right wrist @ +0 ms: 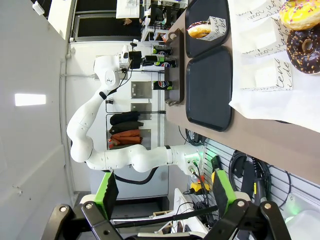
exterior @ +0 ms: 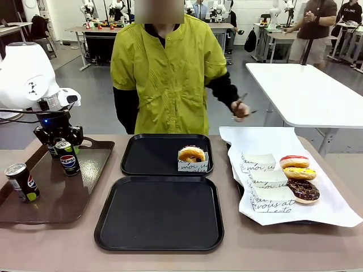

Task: Set up donuts and drinks on trays.
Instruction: Pick up one Pepsi coke and place it on the Flat Tray.

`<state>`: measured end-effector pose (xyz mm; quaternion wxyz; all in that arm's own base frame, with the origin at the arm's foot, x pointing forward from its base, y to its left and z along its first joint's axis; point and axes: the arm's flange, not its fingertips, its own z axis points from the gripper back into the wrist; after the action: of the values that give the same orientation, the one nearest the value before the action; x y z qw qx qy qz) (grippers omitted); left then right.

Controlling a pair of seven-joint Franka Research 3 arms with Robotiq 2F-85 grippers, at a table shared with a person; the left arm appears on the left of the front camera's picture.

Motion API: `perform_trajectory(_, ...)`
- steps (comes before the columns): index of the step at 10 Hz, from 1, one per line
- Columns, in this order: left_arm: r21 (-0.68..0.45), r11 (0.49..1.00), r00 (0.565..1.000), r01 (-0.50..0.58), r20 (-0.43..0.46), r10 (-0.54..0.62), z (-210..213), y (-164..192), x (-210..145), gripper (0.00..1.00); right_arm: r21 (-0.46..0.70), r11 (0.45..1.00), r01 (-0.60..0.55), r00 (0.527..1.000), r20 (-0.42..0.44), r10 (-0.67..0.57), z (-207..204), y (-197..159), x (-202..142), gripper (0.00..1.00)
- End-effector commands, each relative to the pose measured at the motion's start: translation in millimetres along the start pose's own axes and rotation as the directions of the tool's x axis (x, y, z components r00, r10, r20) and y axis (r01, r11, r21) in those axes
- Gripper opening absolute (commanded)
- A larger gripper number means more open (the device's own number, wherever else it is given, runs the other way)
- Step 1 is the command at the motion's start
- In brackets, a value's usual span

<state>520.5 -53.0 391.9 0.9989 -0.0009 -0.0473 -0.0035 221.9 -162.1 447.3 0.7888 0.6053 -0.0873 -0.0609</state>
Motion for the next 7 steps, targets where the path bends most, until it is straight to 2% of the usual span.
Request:
perform_trajectory(1, 0.000, 1.000, 1.000, 0.000, 0.000, 0.000, 0.0, 0.0, 0.0, 0.58, 0.006, 1.000, -0.001, 1.000, 0.000, 0.001, -1.0, -0.7, -0.7, 1.00)
perform_trajectory(2, -0.002, 0.997, 0.997, 0.076, 0.015, -0.076, 10.4, -3.9, -5.3, 0.58, 0.006, 1.000, -0.001, 1.000, 0.000, 0.001, -1.0, -0.7, -0.7, 1.00)
perform_trajectory(7, 0.090, 0.984, 0.988, 0.154, -0.015, -0.153, 131.7, -52.1, -75.1, 0.58, 0.006, 1.000, -0.001, 1.000, 0.000, 0.001, -1.0, -0.7, -0.7, 1.00)
